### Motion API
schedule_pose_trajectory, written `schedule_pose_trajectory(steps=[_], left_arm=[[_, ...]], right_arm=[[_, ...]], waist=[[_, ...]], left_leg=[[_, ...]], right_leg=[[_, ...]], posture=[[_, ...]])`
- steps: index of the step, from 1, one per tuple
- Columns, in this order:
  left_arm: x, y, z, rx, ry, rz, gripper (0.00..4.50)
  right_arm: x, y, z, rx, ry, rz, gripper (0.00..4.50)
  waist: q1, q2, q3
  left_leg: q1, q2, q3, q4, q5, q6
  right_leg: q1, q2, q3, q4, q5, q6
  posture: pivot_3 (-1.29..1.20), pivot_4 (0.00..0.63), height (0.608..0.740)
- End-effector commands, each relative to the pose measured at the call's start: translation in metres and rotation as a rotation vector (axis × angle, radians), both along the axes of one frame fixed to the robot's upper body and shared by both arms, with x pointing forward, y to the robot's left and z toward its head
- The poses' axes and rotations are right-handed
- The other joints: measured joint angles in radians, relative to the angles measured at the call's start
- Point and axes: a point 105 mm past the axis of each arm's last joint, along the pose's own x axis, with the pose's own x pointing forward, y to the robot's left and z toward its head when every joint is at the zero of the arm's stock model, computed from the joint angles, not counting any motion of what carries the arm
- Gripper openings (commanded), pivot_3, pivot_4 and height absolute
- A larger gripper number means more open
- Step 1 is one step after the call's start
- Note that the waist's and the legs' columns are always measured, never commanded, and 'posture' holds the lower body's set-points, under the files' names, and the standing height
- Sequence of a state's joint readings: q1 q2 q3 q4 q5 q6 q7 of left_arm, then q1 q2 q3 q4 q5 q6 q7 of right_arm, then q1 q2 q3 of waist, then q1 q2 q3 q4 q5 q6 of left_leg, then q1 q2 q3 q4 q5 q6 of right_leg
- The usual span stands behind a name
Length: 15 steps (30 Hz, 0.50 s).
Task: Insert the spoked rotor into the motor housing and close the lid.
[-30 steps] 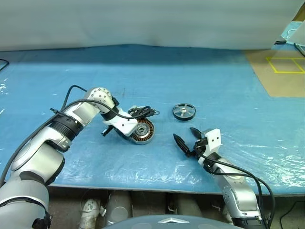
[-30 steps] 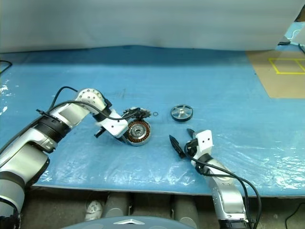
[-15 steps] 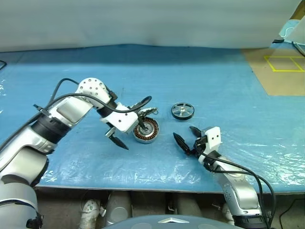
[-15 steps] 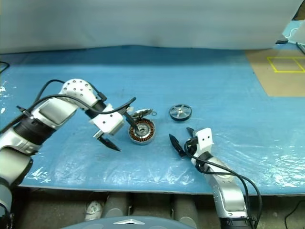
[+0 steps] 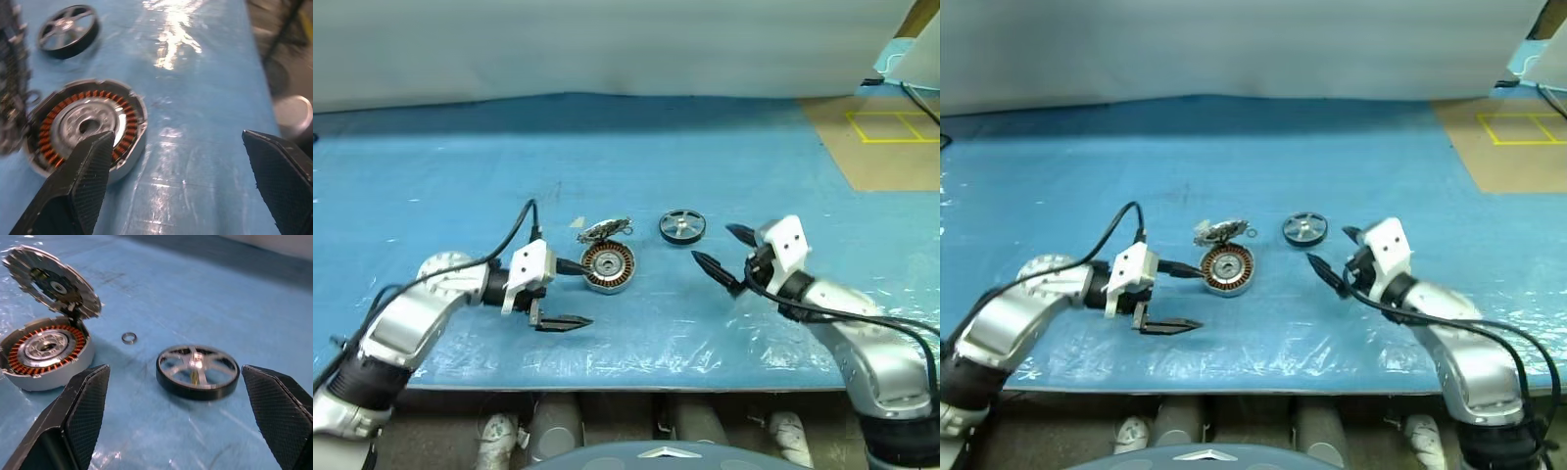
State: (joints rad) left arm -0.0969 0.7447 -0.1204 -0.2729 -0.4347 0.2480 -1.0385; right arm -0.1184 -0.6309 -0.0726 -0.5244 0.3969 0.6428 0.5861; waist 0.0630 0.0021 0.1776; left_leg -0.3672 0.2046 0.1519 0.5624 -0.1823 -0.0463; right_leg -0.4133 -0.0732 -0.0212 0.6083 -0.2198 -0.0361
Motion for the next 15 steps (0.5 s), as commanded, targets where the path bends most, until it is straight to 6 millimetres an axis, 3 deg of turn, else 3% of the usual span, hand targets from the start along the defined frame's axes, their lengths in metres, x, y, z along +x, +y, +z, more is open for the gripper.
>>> schedule_pose_trajectory(steps=[1,8,11,15], left_arm=[[0.002,0.007,0.006,-0.098,-0.119,0.182,4.35],[0.010,0.012,-0.015,-0.214,-0.125,0.378,4.35],[0.011,0.017,-0.033,-0.247,-0.113,0.436,4.35],[0.011,0.025,-0.051,-0.242,-0.145,0.477,4.35]], right_arm=[[0.011,0.012,0.018,-0.094,0.004,0.127,4.50],[0.078,0.026,0.026,-0.229,0.046,0.131,4.50],[0.098,0.035,0.014,-0.290,0.085,0.137,4.50],[0.110,0.047,-0.002,-0.347,0.119,0.176,4.50]], waist=[[0.004,-0.001,0.000],[0.005,-0.001,0.000],[0.004,-0.001,0.000],[0.005,-0.001,-0.001]], left_leg=[[0.000,0.000,0.000,0.000,0.000,0.000],[0.000,0.001,-0.001,0.002,0.000,0.000],[-0.002,0.000,0.000,0.002,0.000,0.000],[-0.008,0.001,0.000,0.002,0.000,0.001]], right_leg=[[0.001,0.000,0.000,0.000,0.000,0.000],[0.003,0.000,-0.001,0.000,0.000,0.000],[0.001,0.000,-0.001,0.000,0.000,-0.001],[-0.006,0.001,-0.001,0.002,0.000,-0.001]], posture=[[0.00,0.150,0.740],[0.00,0.150,0.740],[0.00,0.150,0.740],[0.00,0.150,0.740]])
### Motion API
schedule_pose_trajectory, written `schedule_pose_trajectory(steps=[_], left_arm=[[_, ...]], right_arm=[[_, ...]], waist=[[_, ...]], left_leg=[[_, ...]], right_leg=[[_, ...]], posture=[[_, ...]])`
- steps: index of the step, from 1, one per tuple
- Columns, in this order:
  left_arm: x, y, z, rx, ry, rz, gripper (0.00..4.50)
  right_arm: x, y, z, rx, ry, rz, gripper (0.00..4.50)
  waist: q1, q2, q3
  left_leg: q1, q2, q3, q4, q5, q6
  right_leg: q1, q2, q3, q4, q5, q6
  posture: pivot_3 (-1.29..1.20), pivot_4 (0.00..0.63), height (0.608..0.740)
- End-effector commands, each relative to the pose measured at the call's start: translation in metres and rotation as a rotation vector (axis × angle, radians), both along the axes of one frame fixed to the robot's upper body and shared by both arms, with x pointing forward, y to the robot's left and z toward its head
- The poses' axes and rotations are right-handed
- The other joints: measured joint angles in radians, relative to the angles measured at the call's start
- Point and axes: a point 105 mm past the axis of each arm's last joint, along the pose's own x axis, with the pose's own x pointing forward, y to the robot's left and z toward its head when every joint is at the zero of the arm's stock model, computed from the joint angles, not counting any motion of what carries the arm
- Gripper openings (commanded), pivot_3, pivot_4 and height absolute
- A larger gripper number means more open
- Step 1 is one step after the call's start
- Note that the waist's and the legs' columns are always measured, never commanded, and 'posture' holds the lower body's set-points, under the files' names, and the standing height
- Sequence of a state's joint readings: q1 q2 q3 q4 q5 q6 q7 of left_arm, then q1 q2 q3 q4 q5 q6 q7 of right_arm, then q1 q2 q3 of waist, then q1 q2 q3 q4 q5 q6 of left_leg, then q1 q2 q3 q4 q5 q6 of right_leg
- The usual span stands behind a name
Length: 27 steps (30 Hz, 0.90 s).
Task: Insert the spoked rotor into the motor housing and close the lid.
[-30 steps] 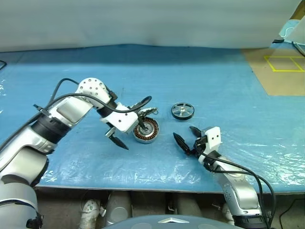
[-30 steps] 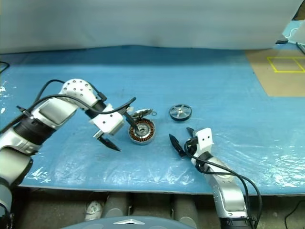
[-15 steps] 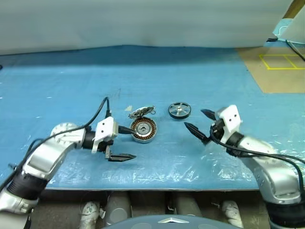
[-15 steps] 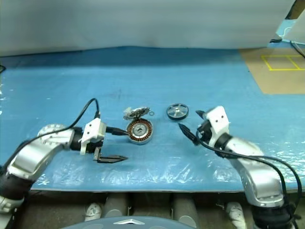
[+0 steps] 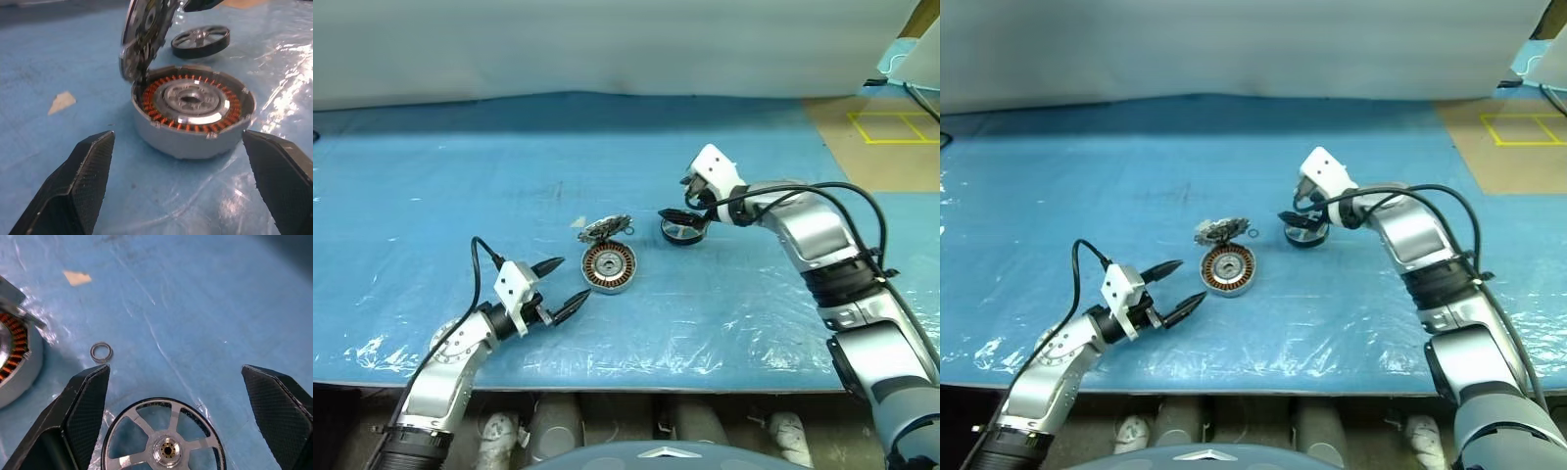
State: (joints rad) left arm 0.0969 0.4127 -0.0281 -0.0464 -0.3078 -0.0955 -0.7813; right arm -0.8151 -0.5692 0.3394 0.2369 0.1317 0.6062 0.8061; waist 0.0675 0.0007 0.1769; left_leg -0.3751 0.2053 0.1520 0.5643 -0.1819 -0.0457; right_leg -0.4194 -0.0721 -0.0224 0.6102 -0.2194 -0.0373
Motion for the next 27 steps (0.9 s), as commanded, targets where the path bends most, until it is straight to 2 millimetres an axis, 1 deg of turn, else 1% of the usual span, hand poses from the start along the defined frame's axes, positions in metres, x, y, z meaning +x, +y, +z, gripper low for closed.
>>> schedule_pose_trajectory(steps=[1,4,8,10,16,20,21,23,25,27], left_arm=[[0.000,0.011,-0.006,0.010,-0.060,0.052,4.35],[0.000,0.014,-0.010,0.001,-0.067,0.080,4.35],[-0.001,0.013,-0.007,0.007,-0.084,0.083,4.35],[0.001,0.011,0.000,0.006,-0.094,0.077,4.35],[0.009,0.000,0.030,0.001,-0.145,0.067,4.35],[0.013,-0.010,0.041,0.013,-0.160,0.061,4.35],[0.014,-0.012,0.041,0.015,-0.159,0.061,4.35],[0.015,-0.015,0.032,0.019,-0.146,0.060,4.35],[0.016,-0.014,0.020,0.024,-0.130,0.063,4.35],[0.017,-0.012,0.003,0.030,-0.110,0.069,4.35]], right_arm=[[0.007,0.010,-0.002,-0.046,-0.016,0.055,4.50],[0.004,0.023,-0.010,-0.045,0.010,0.113,4.50],[0.004,0.040,-0.015,-0.051,0.004,0.161,4.50],[0.006,0.047,-0.017,-0.049,-0.001,0.165,4.50],[0.012,0.067,-0.025,-0.010,-0.001,0.160,4.50],[0.017,0.074,-0.030,0.027,0.009,0.125,4.50],[0.018,0.075,-0.032,0.038,0.016,0.119,4.50],[0.018,0.074,-0.036,0.051,0.031,0.106,4.50],[0.019,0.071,-0.040,0.062,0.049,0.088,4.50],[0.019,0.065,-0.045,0.074,0.069,0.063,4.50]], waist=[[0.001,0.000,0.000],[0.001,0.000,0.000],[0.000,0.000,0.000],[0.000,0.000,0.000],[0.000,0.000,0.000],[-0.002,0.000,0.000],[-0.002,0.000,0.000],[-0.002,0.000,0.000],[-0.002,0.000,0.000],[-0.001,0.000,0.000]], left_leg=[[-0.001,0.000,0.000,0.000,0.000,0.000],[-0.002,0.000,0.000,0.002,0.000,0.000],[-0.001,0.001,0.000,0.006,0.000,0.000],[0.000,0.001,0.000,0.008,-0.001,0.000],[0.001,0.002,0.000,0.012,-0.001,0.000],[0.000,0.002,0.000,0.012,-0.001,0.000],[0.000,0.002,0.000,0.012,-0.001,0.000],[-0.001,0.002,0.000,0.012,0.000,0.000],[-0.002,0.002,0.000,0.012,0.000,0.000],[-0.002,0.002,0.000,0.012,0.000,0.000]], right_leg=[[-0.001,0.000,0.000,0.000,0.000,0.000],[-0.001,0.000,0.000,0.001,0.000,0.000],[-0.001,0.000,0.000,0.006,0.000,0.000],[-0.001,-0.001,0.000,0.009,0.000,-0.001],[-0.001,-0.001,0.001,0.014,0.001,-0.003],[-0.002,-0.001,0.001,0.013,0.001,-0.003],[-0.002,-0.001,0.001,0.013,0.001,-0.003],[-0.003,-0.001,0.001,0.013,0.001,-0.003],[-0.003,-0.001,0.001,0.013,0.001,-0.003],[-0.004,-0.001,0.001,0.013,0.001,-0.003]], posture=[[0.00,0.150,0.740],[0.00,0.150,0.740],[0.00,0.150,0.740],[0.00,0.150,0.740],[0.00,0.150,0.740],[0.00,0.150,0.740],[0.00,0.150,0.740],[0.00,0.150,0.740],[0.00,0.150,0.740],[0.00,0.150,0.740]])
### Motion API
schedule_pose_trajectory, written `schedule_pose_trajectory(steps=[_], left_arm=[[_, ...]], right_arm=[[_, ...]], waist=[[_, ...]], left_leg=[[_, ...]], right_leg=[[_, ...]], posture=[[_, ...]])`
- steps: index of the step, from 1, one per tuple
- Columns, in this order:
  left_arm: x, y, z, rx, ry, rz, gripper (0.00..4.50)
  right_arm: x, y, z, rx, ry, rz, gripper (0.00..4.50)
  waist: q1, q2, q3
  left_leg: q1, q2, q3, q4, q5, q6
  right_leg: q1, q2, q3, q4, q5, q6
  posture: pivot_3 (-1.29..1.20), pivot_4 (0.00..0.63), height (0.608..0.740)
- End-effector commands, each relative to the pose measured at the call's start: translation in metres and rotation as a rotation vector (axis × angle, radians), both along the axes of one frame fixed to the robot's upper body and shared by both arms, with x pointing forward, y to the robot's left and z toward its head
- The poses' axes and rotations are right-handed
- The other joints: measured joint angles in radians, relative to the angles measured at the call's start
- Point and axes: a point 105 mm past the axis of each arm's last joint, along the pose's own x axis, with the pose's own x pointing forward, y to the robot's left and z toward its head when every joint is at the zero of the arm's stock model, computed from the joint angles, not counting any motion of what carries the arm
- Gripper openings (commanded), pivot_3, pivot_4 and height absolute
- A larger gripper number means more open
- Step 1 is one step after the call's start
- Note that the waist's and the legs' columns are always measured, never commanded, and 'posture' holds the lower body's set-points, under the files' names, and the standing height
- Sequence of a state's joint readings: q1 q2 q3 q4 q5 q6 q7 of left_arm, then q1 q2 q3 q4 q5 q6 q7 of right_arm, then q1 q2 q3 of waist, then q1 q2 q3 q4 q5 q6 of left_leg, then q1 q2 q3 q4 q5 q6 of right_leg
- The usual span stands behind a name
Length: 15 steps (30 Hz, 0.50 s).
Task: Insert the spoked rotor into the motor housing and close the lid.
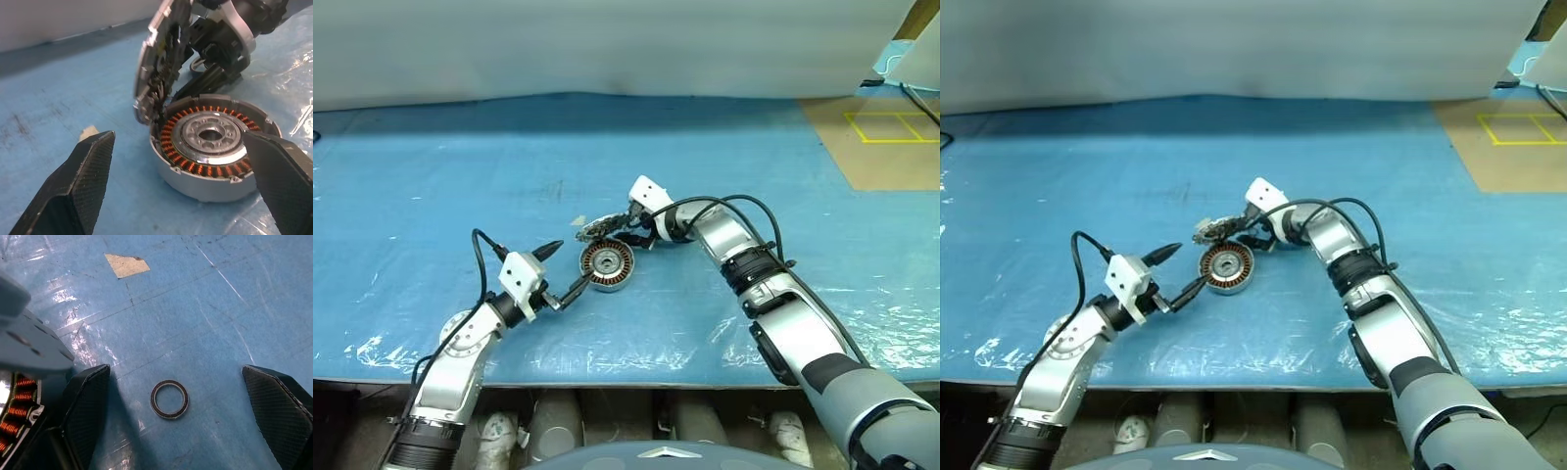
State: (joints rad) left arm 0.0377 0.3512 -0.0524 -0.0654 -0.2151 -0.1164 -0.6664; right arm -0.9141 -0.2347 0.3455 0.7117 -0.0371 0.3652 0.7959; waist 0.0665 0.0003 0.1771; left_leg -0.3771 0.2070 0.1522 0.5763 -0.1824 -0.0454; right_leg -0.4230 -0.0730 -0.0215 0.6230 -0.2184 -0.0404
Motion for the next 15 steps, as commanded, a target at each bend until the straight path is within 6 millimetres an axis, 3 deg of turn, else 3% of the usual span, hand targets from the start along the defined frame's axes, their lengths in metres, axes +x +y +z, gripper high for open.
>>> schedule_pose_trajectory(steps=[1,6,15], left_arm=[[0.000,0.003,-0.019,0.012,0.000,0.004,4.35],[0.003,0.011,-0.032,0.017,0.012,-0.006,4.35],[0.012,0.015,0.007,0.009,-0.037,-0.042,4.35]], right_arm=[[0.005,-0.006,0.009,0.048,-0.019,-0.031,4.50],[-0.006,-0.016,-0.005,0.052,0.030,-0.035,4.50],[-0.014,-0.010,-0.014,0.043,0.024,-0.040,4.50]], waist=[[0.001,0.000,0.000],[0.004,0.001,-0.001],[0.001,0.001,-0.002]], left_leg=[[0.000,0.000,0.000,0.000,0.000,0.000],[0.005,0.000,0.000,0.000,0.000,0.000],[0.008,0.000,0.000,0.000,-0.002,0.002]], right_leg=[[0.000,0.000,0.000,0.000,0.000,0.000],[0.005,0.000,0.001,0.001,0.000,0.000],[0.006,-0.001,0.001,0.001,0.000,0.000]], posture=[[0.00,0.150,0.740],[0.00,0.150,0.740],[0.00,0.150,0.740]])
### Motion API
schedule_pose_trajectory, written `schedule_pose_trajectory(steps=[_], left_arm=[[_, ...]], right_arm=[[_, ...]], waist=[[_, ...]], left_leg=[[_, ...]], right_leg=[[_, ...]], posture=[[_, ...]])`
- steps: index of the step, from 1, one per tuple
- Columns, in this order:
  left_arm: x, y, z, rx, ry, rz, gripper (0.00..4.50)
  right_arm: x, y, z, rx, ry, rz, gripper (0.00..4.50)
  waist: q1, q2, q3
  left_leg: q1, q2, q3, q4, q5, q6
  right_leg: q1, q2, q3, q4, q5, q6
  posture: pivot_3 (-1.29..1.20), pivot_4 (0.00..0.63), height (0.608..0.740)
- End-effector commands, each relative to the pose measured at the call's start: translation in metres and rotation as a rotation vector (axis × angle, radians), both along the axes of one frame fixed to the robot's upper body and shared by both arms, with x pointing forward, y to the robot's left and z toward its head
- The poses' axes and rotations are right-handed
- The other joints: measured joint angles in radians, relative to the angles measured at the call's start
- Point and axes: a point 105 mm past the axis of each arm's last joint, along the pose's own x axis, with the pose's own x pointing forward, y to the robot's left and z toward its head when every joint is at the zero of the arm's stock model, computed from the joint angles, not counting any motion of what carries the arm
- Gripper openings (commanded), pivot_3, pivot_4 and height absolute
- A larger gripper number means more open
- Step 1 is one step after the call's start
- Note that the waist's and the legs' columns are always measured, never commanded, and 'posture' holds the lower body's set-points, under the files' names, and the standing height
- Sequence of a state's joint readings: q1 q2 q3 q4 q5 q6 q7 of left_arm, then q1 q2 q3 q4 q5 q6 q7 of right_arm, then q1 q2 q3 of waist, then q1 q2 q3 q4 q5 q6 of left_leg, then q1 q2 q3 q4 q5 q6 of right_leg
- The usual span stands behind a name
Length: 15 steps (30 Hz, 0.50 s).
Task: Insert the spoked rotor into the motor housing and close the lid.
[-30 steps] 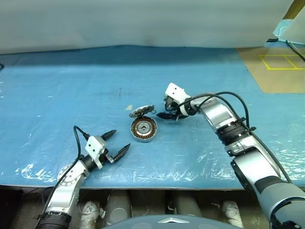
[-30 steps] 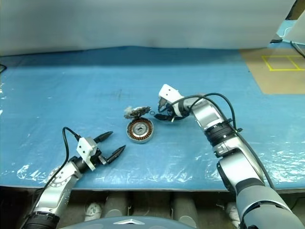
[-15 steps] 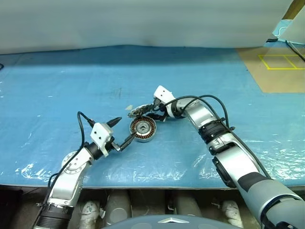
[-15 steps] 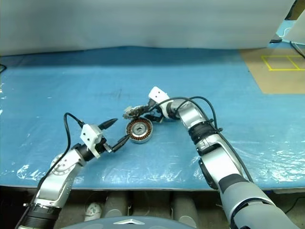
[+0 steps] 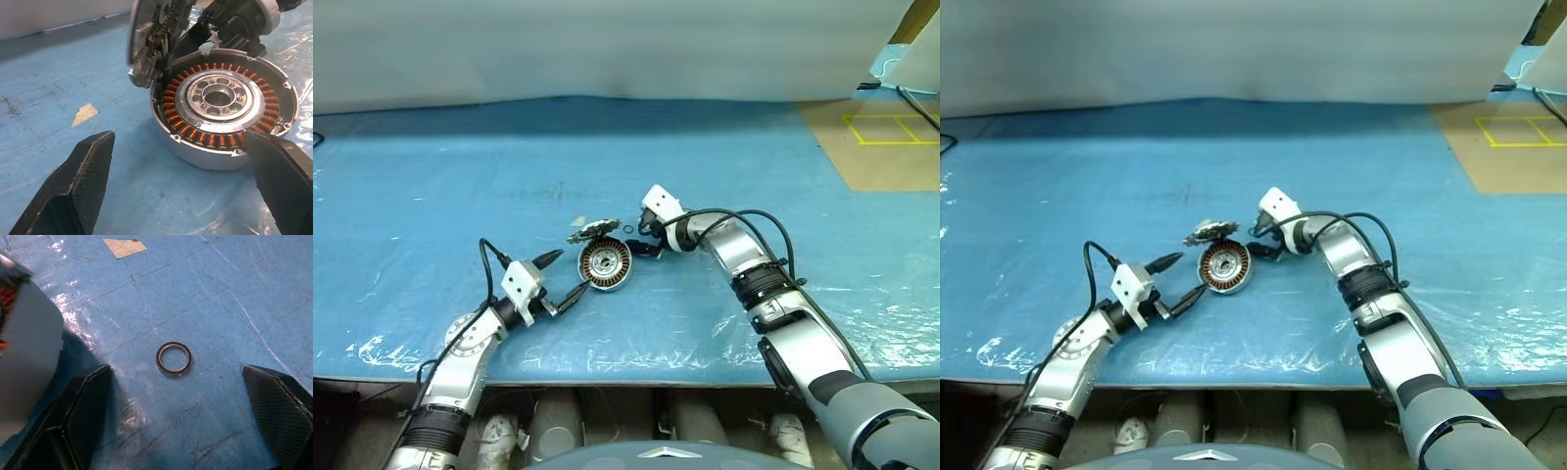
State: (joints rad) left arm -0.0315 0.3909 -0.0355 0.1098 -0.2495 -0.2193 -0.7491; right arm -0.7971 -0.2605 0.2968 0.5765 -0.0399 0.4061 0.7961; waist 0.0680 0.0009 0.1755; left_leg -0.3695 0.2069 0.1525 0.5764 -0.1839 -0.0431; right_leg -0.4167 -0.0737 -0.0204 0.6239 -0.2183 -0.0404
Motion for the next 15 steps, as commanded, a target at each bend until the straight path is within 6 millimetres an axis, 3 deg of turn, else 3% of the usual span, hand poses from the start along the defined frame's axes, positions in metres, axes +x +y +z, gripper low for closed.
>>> schedule_pose_trajectory(steps=[1,9,15], left_arm=[[-0.001,-0.002,0.018,-0.030,-0.018,-0.029,4.35],[-0.022,-0.003,0.024,-0.018,-0.006,-0.108,4.35],[-0.029,-0.002,0.016,-0.016,-0.033,-0.073,4.35]], right_arm=[[-0.002,0.006,-0.003,0.007,0.003,-0.004,4.50],[0.007,0.012,0.006,0.030,-0.016,-0.023,4.50],[0.006,0.016,0.001,0.031,-0.009,-0.012,4.50]], waist=[[-0.002,0.000,0.000],[-0.009,0.000,0.000],[-0.017,0.000,0.000]], left_leg=[[0.000,0.000,0.000,0.000,0.000,0.000],[-0.001,0.000,0.001,-0.001,0.001,-0.002],[-0.001,0.000,0.001,-0.001,-0.001,0.001]], right_leg=[[0.000,0.000,0.000,0.000,0.000,0.000],[-0.002,0.001,0.000,0.000,0.000,0.000],[-0.002,0.000,0.001,-0.001,0.000,0.000]], posture=[[0.00,0.150,0.740],[0.00,0.150,0.740],[0.00,0.150,0.740]])
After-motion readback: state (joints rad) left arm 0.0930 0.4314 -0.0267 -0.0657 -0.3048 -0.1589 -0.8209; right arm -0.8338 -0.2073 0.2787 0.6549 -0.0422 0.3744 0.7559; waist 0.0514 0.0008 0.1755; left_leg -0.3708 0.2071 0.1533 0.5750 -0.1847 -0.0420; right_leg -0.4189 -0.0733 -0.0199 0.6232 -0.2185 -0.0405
